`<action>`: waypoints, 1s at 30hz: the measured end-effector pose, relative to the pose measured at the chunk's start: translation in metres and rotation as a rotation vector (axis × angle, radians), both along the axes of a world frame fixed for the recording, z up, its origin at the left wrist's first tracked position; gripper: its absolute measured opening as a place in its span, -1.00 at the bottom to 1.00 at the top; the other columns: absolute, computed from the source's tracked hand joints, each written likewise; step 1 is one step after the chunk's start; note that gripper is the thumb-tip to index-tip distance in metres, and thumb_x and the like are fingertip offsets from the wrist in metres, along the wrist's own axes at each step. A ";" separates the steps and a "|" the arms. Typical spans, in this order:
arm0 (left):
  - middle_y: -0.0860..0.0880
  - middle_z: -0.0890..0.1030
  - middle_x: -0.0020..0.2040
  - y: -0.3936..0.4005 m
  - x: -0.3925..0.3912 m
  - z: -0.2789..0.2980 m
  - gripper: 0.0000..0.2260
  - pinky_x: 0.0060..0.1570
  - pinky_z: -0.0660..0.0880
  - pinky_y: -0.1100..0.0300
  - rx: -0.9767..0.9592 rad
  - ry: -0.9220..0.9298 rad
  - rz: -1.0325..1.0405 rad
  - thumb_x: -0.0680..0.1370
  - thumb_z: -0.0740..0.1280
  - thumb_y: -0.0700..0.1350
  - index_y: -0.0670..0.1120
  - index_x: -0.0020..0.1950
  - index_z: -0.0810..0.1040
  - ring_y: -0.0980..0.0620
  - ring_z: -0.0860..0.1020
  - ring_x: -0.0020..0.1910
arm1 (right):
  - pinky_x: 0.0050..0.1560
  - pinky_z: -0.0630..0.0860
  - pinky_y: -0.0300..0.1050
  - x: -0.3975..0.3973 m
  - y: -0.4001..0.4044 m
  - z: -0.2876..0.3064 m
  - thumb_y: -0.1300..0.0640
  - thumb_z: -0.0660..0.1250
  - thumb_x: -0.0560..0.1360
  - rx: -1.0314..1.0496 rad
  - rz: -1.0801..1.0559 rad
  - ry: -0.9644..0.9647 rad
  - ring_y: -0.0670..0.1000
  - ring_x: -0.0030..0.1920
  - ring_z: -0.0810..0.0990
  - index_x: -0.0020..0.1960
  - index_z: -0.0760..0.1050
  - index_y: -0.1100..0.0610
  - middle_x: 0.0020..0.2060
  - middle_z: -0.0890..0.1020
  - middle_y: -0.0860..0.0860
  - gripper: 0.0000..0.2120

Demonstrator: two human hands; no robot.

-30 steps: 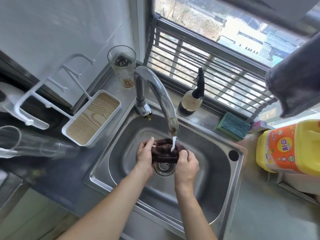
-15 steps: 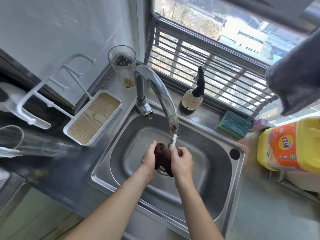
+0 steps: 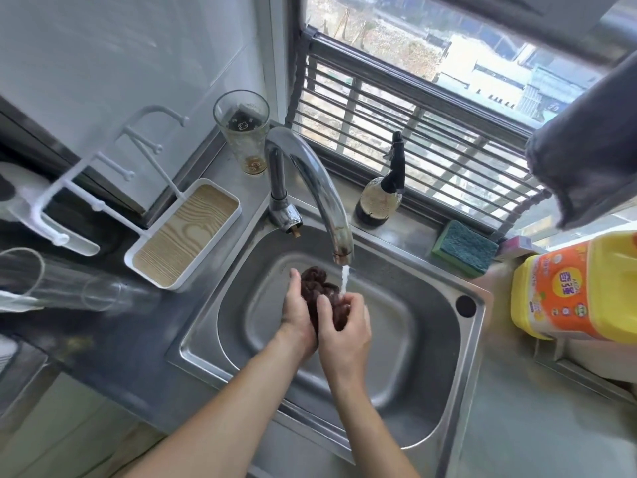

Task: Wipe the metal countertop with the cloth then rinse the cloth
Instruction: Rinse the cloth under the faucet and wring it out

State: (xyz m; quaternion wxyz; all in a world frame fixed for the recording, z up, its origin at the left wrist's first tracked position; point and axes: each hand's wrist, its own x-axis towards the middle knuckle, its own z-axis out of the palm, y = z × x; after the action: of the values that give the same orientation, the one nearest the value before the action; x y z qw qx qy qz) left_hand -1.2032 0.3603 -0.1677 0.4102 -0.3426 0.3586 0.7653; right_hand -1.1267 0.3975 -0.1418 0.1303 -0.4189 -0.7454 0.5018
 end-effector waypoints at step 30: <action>-0.16 0.62 -0.21 0.012 0.021 -0.003 -0.62 -0.25 0.52 0.18 -0.289 0.213 -0.251 0.63 0.05 -0.10 -0.15 -0.19 0.59 -0.07 0.58 -0.22 | 0.11 0.50 -0.06 -0.013 0.012 -0.030 -0.13 0.29 0.62 -0.285 -0.068 -0.128 0.06 0.11 0.65 0.18 0.51 -0.04 0.00 0.69 -0.05 -0.77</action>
State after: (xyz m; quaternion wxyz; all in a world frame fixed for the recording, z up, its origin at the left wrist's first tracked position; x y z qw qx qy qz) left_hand -1.1818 0.3725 -0.1708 0.4087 -0.2676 0.5457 0.6809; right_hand -1.1397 0.4090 -0.1720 0.0386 -0.4894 -0.6588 0.5700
